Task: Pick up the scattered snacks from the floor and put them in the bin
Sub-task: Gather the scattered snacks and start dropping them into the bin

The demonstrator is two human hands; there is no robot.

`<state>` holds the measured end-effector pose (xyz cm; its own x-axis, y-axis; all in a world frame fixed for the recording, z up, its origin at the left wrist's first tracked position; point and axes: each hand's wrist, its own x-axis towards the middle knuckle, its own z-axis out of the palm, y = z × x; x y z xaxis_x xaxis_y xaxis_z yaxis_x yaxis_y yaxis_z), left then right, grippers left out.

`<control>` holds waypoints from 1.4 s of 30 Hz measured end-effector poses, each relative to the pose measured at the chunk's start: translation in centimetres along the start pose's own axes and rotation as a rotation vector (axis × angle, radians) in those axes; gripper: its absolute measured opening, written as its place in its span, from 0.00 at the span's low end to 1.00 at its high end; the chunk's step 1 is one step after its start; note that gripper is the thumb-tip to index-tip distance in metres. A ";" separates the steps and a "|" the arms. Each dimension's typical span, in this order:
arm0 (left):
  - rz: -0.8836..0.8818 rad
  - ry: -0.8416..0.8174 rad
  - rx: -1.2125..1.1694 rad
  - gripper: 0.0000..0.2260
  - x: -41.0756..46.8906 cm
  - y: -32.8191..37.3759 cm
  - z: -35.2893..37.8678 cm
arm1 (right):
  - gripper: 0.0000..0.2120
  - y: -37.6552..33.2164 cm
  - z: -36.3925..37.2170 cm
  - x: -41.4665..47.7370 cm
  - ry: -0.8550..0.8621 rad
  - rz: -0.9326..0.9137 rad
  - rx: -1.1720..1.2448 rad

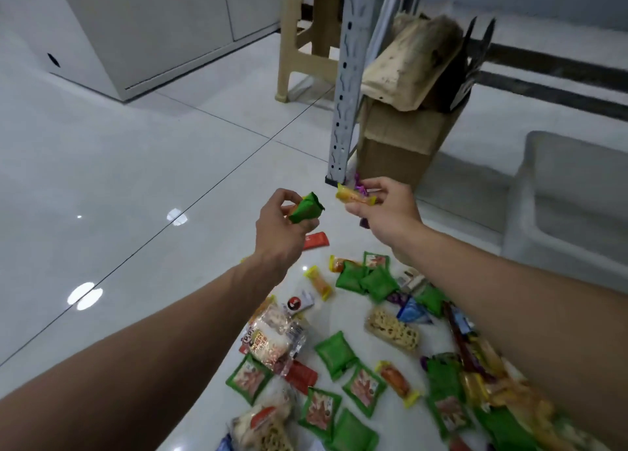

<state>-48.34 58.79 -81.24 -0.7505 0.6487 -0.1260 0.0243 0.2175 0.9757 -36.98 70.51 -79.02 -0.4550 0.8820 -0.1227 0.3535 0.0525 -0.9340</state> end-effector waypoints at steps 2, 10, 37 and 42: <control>0.016 -0.012 -0.027 0.14 -0.2 1.6 1.7 | 0.18 -0.4 -2.3 0.0 0.038 -0.007 0.092; 0.115 -0.122 0.017 0.17 -0.8 7.2 10.2 | 0.16 0.3 -13.0 0.7 0.226 0.016 0.261; 0.070 -0.480 0.013 0.18 -5.1 9.4 41.7 | 0.22 11.7 -37.4 3.6 0.658 0.221 0.336; 0.050 -0.437 0.071 0.16 -2.8 8.2 43.3 | 0.20 13.0 -37.6 5.3 0.650 0.256 0.313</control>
<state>-17.41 90.31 -80.62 -0.3977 0.9039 -0.1573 0.1102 0.2173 0.9699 -4.05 93.47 -79.16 0.2169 0.9518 -0.2167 0.0908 -0.2407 -0.9663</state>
